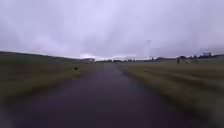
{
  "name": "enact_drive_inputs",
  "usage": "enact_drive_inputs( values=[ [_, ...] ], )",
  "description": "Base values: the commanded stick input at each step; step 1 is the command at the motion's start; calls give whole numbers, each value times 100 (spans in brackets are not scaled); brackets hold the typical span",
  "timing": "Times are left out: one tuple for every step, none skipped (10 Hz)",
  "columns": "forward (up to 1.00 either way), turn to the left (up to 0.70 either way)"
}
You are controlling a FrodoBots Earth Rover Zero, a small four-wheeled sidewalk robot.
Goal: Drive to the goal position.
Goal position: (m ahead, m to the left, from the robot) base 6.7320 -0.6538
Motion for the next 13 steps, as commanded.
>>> enact_drive_inputs(
  values=[
    [100, -5],
    [100, 0],
    [100, 0],
    [100, 0],
    [100, 0],
    [100, 0],
    [100, 0],
    [100, 0],
    [100, 0],
    [100, 0],
    [100, 0],
    [100, 0],
    [100, 0]
  ],
)
